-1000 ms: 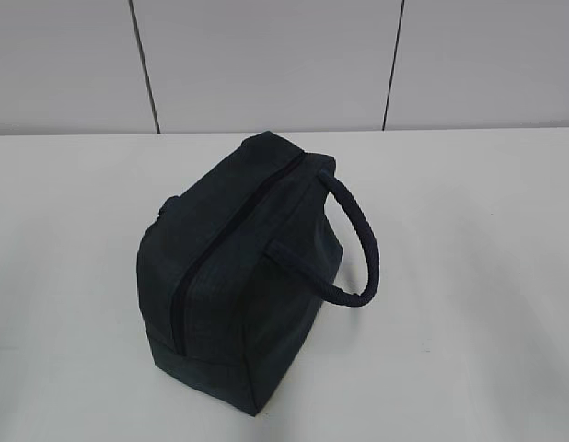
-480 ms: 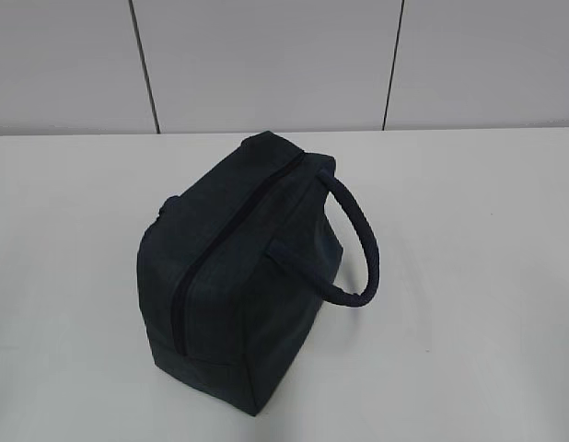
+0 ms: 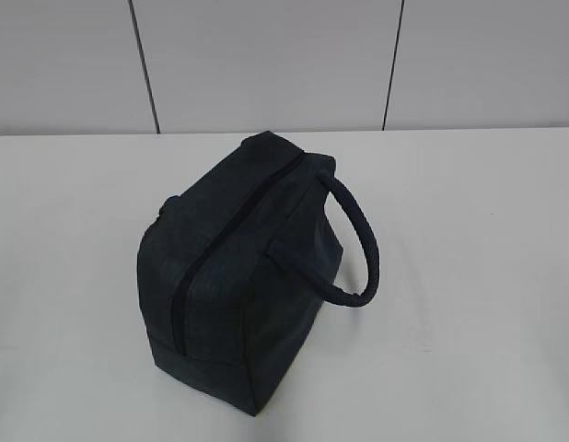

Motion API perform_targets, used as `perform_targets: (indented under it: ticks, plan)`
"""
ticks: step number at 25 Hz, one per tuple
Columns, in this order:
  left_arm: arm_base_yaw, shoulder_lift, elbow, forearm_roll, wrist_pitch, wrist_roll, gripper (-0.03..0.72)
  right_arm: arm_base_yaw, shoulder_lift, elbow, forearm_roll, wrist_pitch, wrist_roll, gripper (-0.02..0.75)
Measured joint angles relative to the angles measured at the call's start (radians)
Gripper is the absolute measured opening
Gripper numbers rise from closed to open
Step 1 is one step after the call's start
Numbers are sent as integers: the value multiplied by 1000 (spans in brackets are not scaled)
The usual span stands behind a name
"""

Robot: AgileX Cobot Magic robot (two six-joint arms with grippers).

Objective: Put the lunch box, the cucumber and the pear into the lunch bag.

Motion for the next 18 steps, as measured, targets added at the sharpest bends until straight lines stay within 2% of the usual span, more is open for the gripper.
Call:
perform_targets:
  ticks: [11, 14, 18]
  plan:
    - [3, 0, 0, -1, 0, 0, 244, -18, 0, 0, -2, 1, 2, 354]
    - [59, 0, 0, -1, 0, 0, 241, -130, 0, 0, -2, 1, 2, 353]
    - [175, 0, 0, -1, 0, 0, 239, -322, 0, 0, -2, 1, 2, 353]
